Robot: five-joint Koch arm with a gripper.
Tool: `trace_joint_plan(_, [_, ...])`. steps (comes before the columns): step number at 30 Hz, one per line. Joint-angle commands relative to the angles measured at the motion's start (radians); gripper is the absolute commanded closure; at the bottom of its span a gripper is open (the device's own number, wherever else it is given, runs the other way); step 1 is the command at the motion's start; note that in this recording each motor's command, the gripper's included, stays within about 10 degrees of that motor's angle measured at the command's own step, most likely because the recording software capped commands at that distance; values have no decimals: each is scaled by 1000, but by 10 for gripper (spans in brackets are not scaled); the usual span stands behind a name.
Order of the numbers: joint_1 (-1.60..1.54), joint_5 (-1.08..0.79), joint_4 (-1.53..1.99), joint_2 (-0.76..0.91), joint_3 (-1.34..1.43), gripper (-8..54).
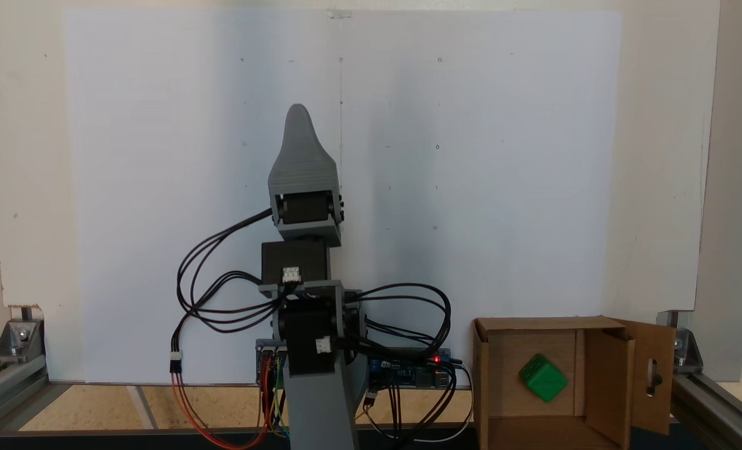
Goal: Grasp a green dice and put it in the bin.
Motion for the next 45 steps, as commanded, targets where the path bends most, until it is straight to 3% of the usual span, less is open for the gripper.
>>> trace_joint_plan(1, [0,37,-164,115,15,26])
trace_joint_plan(19, [232,21,-908,117,604,33])
trace_joint_plan(40, [196,32,-1732,115,977,33])
trace_joint_plan(45, [160,32,-1727,109,1011,8])
